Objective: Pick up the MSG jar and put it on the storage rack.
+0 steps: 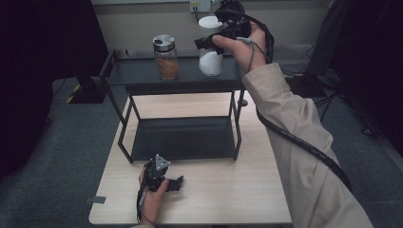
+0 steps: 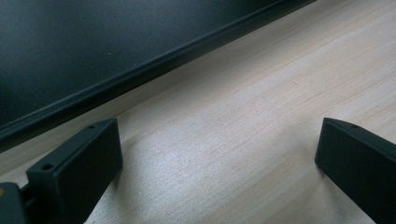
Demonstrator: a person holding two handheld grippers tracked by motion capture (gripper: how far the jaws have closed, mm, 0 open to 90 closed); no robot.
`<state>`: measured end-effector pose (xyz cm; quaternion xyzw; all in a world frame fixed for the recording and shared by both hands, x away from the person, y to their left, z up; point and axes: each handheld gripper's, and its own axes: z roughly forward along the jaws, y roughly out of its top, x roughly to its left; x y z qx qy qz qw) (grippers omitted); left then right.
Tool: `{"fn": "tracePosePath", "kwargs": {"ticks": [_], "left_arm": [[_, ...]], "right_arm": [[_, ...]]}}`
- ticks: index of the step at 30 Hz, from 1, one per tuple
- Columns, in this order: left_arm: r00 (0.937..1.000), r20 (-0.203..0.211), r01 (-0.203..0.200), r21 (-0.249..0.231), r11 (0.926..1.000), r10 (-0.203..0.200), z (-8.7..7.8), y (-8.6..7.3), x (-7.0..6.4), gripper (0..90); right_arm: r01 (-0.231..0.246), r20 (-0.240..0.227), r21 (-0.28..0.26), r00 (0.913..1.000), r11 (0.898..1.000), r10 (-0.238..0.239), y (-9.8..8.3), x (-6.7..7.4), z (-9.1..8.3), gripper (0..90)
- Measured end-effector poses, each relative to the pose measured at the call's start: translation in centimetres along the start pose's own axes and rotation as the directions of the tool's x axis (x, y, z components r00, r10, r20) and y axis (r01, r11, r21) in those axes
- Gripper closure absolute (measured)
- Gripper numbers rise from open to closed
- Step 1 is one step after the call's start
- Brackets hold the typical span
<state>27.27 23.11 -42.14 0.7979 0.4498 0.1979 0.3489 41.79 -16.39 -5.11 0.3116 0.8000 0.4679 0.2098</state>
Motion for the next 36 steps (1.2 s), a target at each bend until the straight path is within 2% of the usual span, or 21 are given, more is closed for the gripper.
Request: {"fn": "tracePosePath", "kwargs": {"ticks": [14,30,36], "left_arm": [[1.0,0.0,0.0,0.0,1.0,0.0,0.0,0.0,0.0,0.0],[1.0,0.0,0.0,0.0,1.0,0.0,0.0,0.0,0.0,0.0],[1.0,0.0,0.0,0.0,1.0,0.0,0.0,0.0,0.0,0.0]], "right_arm": [[-0.044,0.003,0.002,0.999,0.999,0.044,-1.0,-1.3,1.5,34.3],[-0.041,0.005,0.001,0.9992,0.999,0.041,-1.3,-1.3,1.8,34.2],[-0.024,0.009,-0.003,0.9997,1.0,0.024,-1.4,-0.9,1.9,33.9]]}}
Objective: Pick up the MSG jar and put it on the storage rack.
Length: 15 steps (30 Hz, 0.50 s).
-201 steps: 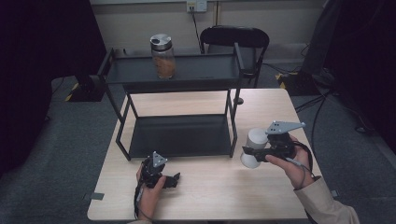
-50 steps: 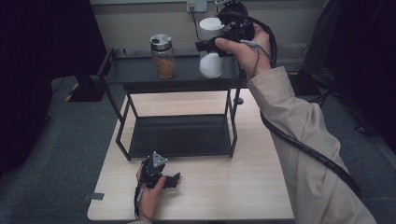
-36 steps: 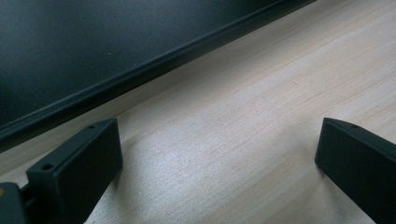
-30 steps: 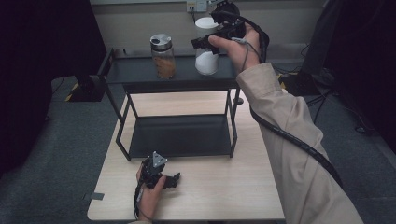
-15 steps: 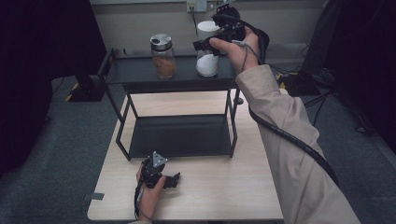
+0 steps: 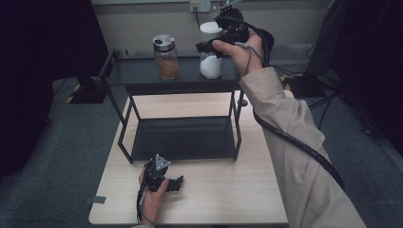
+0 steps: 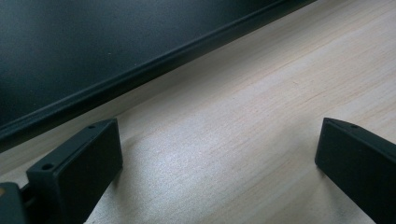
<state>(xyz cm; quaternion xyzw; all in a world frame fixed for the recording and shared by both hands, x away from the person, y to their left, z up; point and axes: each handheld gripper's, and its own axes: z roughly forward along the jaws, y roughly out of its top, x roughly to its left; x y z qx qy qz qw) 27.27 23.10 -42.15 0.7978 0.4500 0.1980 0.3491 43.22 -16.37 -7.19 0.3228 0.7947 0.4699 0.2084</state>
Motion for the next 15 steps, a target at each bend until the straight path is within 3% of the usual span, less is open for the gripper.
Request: {"fn": "tracePosePath", "kwargs": {"ticks": [9,15], "left_arm": [[1.0,-0.004,0.003,0.0,1.0,-0.003,-0.02,-0.02,-0.1,0.0],[1.0,-0.005,0.005,0.0,1.0,-0.005,-0.03,-0.02,-0.13,0.0]], "right_arm": [[0.011,0.015,0.009,0.9998,1.0,-0.011,0.04,0.41,-0.2,33.3],[-0.002,0.028,0.01,0.9996,1.0,0.001,-0.15,0.33,-0.3,17.0]]}}
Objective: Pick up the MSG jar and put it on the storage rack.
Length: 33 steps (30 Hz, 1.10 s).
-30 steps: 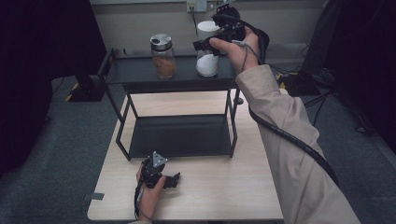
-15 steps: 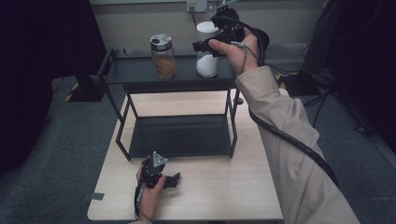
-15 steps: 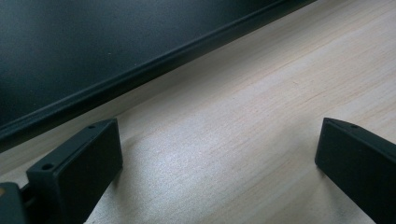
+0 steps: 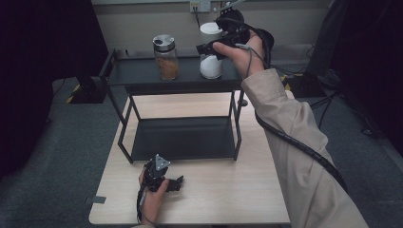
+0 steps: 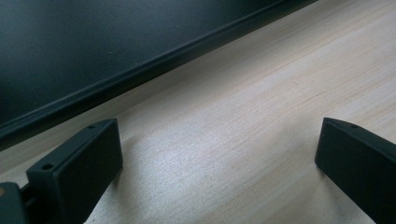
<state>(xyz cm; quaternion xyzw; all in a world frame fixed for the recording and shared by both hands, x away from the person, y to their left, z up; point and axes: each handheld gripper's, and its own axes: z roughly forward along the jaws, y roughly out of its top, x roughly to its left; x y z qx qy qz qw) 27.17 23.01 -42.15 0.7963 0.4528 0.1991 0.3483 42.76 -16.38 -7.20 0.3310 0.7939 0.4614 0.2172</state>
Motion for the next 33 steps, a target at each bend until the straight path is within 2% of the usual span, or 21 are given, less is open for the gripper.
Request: {"fn": "tracePosePath", "kwargs": {"ticks": [6,9,11,15,17,33], "left_arm": [[1.0,0.0,0.001,0.0,1.0,-0.001,0.0,0.0,0.0,0.0],[1.0,-0.001,0.001,0.0,1.0,-0.001,0.0,0.0,0.0,0.0],[1.0,0.0,0.001,0.001,1.0,-0.001,0.0,0.0,0.0,0.0],[1.0,-0.001,0.001,0.001,1.0,-0.001,0.0,0.0,0.0,0.0],[1.0,0.0,0.0,0.001,1.0,0.0,0.0,0.0,0.0,0.0],[1.0,-0.005,0.004,0.001,1.0,-0.004,0.0,0.0,-0.1,0.0]], "right_arm": [[-0.024,-0.01,-0.013,0.9997,1.0,0.024,-0.4,-0.4,-0.4,4.2],[-0.035,0.009,-0.037,0.9993,0.999,0.035,-0.8,0.0,-0.8,0.0],[-0.047,0.002,-0.039,0.9989,0.998,0.048,-0.9,-0.1,-1.1,0.0],[-0.066,0.015,-0.041,0.9977,0.997,0.066,-1.1,0.2,-1.5,0.0],[-0.064,-0.012,-0.049,0.9979,0.997,0.064,-1.4,-0.1,-1.8,0.0],[-0.077,-0.024,-0.05,0.9968,0.996,0.076,-2.9,0.5,-3.6,0.0]]}}
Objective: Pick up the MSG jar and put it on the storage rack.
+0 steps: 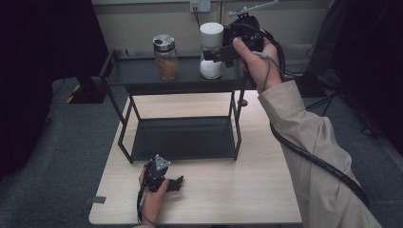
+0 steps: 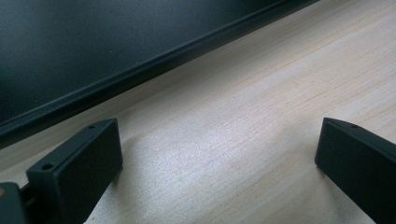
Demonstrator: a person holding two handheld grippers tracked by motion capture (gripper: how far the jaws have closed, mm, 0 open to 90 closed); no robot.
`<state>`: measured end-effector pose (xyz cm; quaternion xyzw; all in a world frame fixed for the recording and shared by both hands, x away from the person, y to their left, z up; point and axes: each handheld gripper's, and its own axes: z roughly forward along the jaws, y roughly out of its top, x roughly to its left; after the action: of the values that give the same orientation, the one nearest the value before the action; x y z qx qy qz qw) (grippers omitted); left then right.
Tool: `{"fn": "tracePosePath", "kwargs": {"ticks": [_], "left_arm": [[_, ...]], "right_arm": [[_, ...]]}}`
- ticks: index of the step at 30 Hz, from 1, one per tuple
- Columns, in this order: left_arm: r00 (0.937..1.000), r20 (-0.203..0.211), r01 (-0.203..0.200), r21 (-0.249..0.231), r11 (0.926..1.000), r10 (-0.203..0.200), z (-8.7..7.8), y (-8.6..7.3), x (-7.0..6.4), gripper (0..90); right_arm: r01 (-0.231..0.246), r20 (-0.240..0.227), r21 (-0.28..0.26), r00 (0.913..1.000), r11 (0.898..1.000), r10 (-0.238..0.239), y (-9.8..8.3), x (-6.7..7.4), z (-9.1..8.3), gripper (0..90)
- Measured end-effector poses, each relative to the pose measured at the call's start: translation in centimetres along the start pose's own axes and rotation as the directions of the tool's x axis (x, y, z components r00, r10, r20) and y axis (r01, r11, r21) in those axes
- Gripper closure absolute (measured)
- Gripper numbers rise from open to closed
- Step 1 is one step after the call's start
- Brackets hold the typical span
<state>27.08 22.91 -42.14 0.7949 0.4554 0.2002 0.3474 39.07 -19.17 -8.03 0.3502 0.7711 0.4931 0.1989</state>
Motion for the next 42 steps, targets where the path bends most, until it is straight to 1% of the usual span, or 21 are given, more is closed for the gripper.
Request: {"fn": "tracePosePath", "kwargs": {"ticks": [2,6,12,15,19,23,25,28,29,31,35,37,42], "left_arm": [[1.0,-0.001,0.002,-0.001,1.0,-0.002,0.0,0.0,0.0,0.0],[1.0,-0.002,0.002,-0.001,1.0,-0.002,0.0,0.0,-0.1,0.0],[1.0,-0.002,0.003,-0.001,1.0,-0.003,0.0,0.0,-0.1,0.0],[1.0,-0.002,0.003,-0.001,1.0,-0.003,0.0,0.0,-0.1,0.0],[1.0,-0.002,0.003,-0.001,1.0,-0.003,0.0,0.0,-0.1,0.0],[1.0,-0.002,0.003,-0.001,1.0,-0.003,0.0,0.0,-0.1,0.0],[1.0,-0.002,0.003,0.0,1.0,-0.003,0.0,0.0,-0.1,0.0],[1.0,-0.002,0.003,0.0,1.0,-0.003,0.0,0.0,-0.1,0.0],[1.0,-0.002,0.003,0.0,1.0,-0.003,0.0,0.0,-0.1,0.0],[1.0,-0.002,0.003,-0.001,1.0,-0.003,0.0,0.0,-0.1,0.0],[1.0,-0.002,0.003,-0.001,1.0,-0.003,0.0,0.0,-0.1,0.0],[1.0,-0.002,0.003,-0.001,1.0,-0.003,0.0,0.0,-0.1,0.0],[1.0,-0.002,0.003,0.0,1.0,-0.003,0.0,0.0,-0.1,0.0]], "right_arm": [[-0.005,-0.005,-0.002,1.0,1.0,0.005,-0.4,0.0,0.0,0.0],[0.001,-0.015,0.008,0.9999,1.0,0.0,-0.9,0.1,0.0,0.0],[0.001,-0.017,-0.002,0.9999,1.0,-0.001,-1.9,0.3,-0.5,0.0],[-0.004,-0.031,-0.012,0.9995,1.0,0.004,-2.5,0.2,-0.9,0.0],[-0.005,-0.045,-0.021,0.999,1.0,0.004,-3.6,0.0,-1.4,0.0],[-0.003,-0.076,-0.027,0.9971,1.0,0.001,-4.8,-0.5,-2.0,0.0],[0.006,-0.077,-0.025,0.997,1.0,-0.008,-5.2,-0.6,-2.2,0.0],[0.009,-0.084,-0.026,0.9964,1.0,-0.011,-6.0,-0.7,-2.7,0.0],[0.003,-0.091,-0.03,0.9959,1.0,-0.006,-6.4,-0.8,-2.8,0.1],[0.011,-0.094,-0.023,0.9955,1.0,-0.013,-6.9,-1.0,-3.1,0.1],[0.021,-0.096,-0.019,0.9952,1.0,-0.023,-8.2,-1.2,-3.3,0.1],[0.02,-0.108,-0.017,0.9939,1.0,-0.022,-8.9,-1.5,-3.2,0.2],[0.031,-0.117,-0.004,0.9926,1.0,-0.031,-10.2,-1.7,-3.2,0.2]]}}
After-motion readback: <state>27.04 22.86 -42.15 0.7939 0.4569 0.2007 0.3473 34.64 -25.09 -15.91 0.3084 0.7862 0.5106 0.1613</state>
